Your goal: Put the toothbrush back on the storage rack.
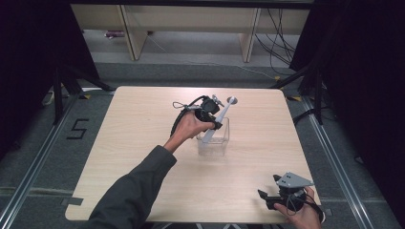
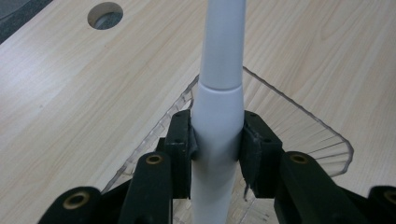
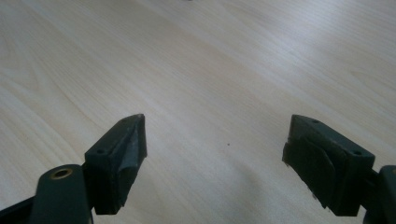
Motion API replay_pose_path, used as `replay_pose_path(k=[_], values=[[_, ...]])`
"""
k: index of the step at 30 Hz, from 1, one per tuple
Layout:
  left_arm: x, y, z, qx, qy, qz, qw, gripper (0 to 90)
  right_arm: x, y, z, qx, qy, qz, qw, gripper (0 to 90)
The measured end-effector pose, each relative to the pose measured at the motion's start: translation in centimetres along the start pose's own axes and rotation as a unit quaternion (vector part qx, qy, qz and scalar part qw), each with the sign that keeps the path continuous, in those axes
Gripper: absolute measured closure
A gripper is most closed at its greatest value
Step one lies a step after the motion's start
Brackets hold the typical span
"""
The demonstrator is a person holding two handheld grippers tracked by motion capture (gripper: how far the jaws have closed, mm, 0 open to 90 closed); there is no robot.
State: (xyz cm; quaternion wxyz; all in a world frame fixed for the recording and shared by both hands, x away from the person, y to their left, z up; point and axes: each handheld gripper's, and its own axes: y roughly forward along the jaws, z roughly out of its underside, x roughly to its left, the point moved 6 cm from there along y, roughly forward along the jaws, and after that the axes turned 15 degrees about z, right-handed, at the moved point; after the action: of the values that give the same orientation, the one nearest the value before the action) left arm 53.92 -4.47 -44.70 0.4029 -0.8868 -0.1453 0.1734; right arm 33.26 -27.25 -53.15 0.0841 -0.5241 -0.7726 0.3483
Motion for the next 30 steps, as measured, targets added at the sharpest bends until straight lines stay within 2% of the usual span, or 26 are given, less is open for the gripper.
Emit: replay_pose_path(k=[12, 16, 18, 22, 25, 30], values=[[0.3, 1.0, 0.1, 0.002, -0.009, 0.0, 1.0, 66.6, -0.1, -0.1, 0.1, 0.004, 0.003, 0.001, 1.0, 20.9], [0.3, 1.2, 0.1, 0.0, -0.015, 0.002, 0.9999, 66.5, -0.1, 0.0, 0.0, -0.002, -0.004, 0.002, 1.0, 20.9], [0.4, 1.3, 0.1, 0.0, -0.012, 0.0, 0.9999, 66.4, 0.0, -0.1, 0.0, 0.002, 0.003, 0.0, 1.0, 20.9], [0.4, 1.6, 0.1, -0.002, -0.017, -0.001, 0.9998, 66.3, -0.1, 0.0, 0.0, 0.0, -0.002, 0.001, 1.0, 20.9], [0.5, 1.8, 0.0, -0.001, -0.021, 0.001, 0.9998, 66.1, 0.1, -0.1, 0.1, 0.004, 0.007, -0.001, 1.0, 20.9], [0.4, 2.0, 0.0, -0.001, -0.021, 0.0, 0.9998, 66.3, -0.1, -0.1, 0.0, 0.002, -0.001, -0.001, 1.0, 20.9]])
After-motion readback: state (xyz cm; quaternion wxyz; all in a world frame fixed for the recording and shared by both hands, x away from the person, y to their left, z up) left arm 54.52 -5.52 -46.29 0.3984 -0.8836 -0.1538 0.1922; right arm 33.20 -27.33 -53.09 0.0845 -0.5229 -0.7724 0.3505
